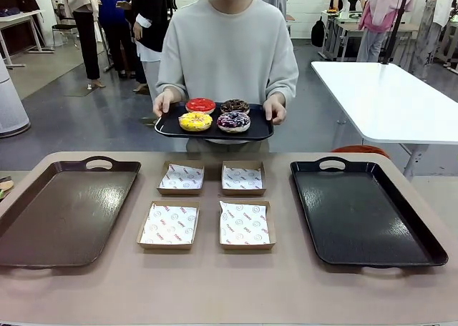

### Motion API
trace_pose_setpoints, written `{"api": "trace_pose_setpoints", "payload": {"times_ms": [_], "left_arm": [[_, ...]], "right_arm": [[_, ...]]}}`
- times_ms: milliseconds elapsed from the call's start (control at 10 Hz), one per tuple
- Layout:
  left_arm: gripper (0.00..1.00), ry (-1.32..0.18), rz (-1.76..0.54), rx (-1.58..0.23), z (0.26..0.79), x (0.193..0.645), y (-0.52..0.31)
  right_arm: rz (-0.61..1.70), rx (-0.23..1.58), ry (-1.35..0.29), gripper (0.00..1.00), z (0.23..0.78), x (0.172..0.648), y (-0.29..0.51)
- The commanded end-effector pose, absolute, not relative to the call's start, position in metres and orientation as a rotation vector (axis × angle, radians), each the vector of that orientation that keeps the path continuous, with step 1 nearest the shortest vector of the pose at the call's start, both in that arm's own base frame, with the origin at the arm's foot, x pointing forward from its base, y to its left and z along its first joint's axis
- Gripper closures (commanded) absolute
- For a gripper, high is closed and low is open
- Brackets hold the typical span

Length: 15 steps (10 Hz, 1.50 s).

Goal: Individually package the donuts and arrange them on the tray.
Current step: Pick up one Paper togo box.

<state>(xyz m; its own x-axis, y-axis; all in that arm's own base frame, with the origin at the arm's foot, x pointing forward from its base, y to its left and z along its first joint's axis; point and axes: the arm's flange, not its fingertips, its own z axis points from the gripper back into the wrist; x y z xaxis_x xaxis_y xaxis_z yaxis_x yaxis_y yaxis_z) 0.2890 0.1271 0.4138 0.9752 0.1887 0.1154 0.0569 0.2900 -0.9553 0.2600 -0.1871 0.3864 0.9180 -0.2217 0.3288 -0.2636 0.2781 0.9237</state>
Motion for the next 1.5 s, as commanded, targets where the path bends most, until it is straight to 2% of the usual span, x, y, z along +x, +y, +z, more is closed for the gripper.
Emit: {"api": "trace_pose_setpoints", "payload": {"times_ms": [0,1400], "left_arm": [[0.00,-0.227,0.089,-1.293,0.4148,0.2897,0.1262],[0.00,-0.227,0.089,-1.293,0.4148,0.2897,0.1262]], "right_arm": [[0.032,1.315,-0.445,0.00,0.3858,0.2599,-0.1869],[0.032,1.315,-0.445,0.00,0.3858,0.2599,-0.1869]]}}
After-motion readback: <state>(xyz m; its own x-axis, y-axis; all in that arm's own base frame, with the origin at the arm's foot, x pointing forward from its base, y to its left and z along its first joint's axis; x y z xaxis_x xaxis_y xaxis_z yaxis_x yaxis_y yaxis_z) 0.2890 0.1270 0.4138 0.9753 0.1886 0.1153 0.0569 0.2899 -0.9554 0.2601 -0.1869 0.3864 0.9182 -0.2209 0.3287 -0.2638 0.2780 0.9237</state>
